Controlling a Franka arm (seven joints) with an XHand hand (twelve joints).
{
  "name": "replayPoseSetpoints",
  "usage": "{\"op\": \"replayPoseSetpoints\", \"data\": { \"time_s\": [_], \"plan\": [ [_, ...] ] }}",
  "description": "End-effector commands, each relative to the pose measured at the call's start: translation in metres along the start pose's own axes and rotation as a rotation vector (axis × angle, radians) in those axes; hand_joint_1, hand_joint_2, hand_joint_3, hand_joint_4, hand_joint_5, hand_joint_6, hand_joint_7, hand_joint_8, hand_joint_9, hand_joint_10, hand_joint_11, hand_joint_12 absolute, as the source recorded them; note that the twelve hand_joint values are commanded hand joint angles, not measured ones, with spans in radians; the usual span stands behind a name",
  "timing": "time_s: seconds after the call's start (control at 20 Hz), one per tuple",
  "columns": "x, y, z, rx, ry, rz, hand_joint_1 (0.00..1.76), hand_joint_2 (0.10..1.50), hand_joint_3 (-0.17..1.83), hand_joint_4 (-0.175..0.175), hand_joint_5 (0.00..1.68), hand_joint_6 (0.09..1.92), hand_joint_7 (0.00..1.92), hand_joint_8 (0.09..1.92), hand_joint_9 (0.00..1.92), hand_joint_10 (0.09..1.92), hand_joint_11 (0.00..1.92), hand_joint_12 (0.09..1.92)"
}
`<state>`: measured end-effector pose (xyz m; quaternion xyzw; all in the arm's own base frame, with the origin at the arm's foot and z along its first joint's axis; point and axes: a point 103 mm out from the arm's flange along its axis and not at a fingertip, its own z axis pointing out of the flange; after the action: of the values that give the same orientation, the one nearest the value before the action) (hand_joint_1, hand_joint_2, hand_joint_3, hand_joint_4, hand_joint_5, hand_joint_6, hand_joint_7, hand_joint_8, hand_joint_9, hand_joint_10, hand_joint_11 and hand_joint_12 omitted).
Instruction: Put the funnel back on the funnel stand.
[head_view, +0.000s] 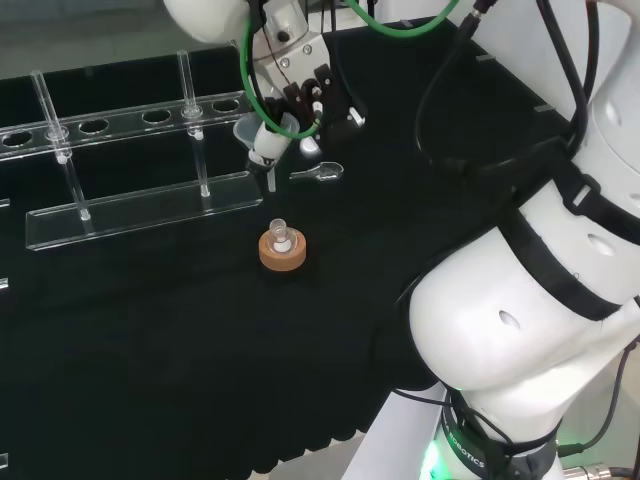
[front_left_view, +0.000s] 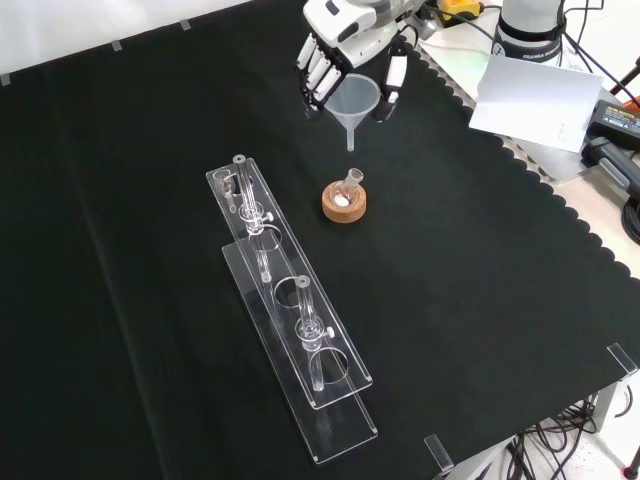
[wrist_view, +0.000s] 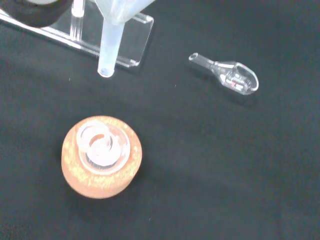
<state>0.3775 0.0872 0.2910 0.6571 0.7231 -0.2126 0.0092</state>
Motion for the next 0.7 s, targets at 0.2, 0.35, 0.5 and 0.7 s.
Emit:
{"op": "replayPoseSetpoints", "data": {
  "time_s": [0.2, 0.35, 0.5, 0.7],
  "plan": [
    [-0.016, 0.005, -0.03, -0.046, 0.025, 0.028, 0.79, 0.8, 0.41, 0.076, 0.88, 0.51, 0.71, 0.6, 0.96, 0.37, 0.77, 1.16],
    [-0.025, 0.01, -0.042, -0.07, 0.032, 0.036, 0.79, 0.8, 0.41, 0.075, 0.88, 0.51, 0.71, 0.6, 0.96, 0.37, 0.77, 1.15],
    [-0.032, 0.016, -0.05, -0.086, 0.041, 0.04, 0.79, 0.8, 0.41, 0.074, 0.88, 0.51, 0.71, 0.6, 0.96, 0.37, 0.77, 1.15],
    [-0.038, 0.032, -0.059, -0.096, 0.059, 0.04, 0.79, 0.8, 0.41, 0.072, 0.87, 0.52, 0.7, 0.6, 0.96, 0.37, 0.77, 1.15]
  ]
}}
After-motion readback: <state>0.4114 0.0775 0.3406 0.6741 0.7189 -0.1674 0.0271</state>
